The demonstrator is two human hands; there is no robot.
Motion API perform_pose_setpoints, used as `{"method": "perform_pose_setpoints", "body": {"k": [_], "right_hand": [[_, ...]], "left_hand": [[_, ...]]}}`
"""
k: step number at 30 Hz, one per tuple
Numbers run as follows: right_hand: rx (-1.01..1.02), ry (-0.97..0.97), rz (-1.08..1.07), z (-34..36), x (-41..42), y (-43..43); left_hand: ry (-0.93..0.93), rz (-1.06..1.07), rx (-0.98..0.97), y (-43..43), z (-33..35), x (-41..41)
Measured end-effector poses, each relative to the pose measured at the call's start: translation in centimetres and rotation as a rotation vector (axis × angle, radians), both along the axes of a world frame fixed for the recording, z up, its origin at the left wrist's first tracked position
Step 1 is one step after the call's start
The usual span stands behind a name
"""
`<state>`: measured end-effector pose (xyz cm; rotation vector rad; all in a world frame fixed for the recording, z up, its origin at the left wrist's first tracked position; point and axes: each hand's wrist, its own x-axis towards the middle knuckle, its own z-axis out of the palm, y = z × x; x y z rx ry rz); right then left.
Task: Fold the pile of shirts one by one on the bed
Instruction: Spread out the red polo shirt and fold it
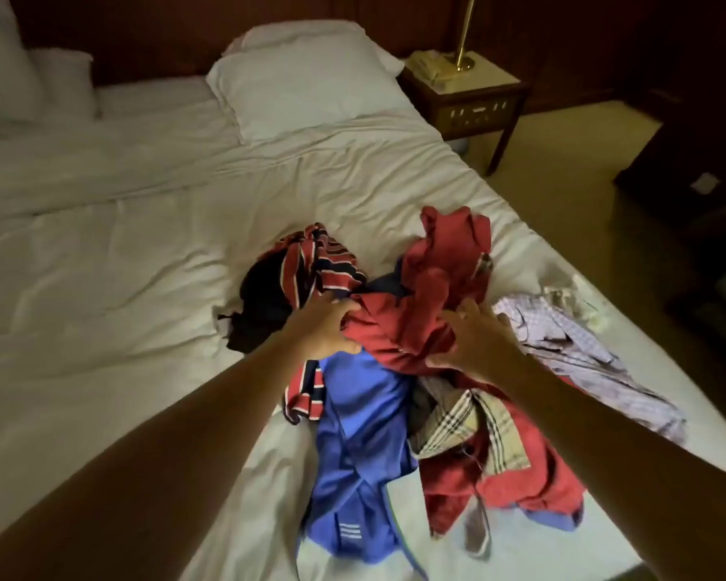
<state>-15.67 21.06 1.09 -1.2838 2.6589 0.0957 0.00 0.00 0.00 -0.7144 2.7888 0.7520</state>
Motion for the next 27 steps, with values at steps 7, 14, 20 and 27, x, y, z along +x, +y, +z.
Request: {"method": "perform_pose_setpoints", "body": {"k": [7, 14, 20, 27], "right_hand": [[-0.011, 0.153, 0.123, -5.5, -1.1, -0.4], [-0.44, -0.08, 0.011, 0.1, -2.2, -1.1], [-0.724, -0.251, -0.005, 11.7, -0.8, -4.3], [-0.624, -0.194, 0.347, 28.4, 8.4, -7.7]], "left_hand": [[0.024, 0.03, -0.294, 0.7, -4.5, -2.7], [0.545, 0.352, 0.108, -0.4, 1.0, -1.5], [0.87, 0.503, 0.248, -2.7, 13.7, 1.8], [1.147, 0.609, 0.222, -6.1, 30.8, 13.2]]}}
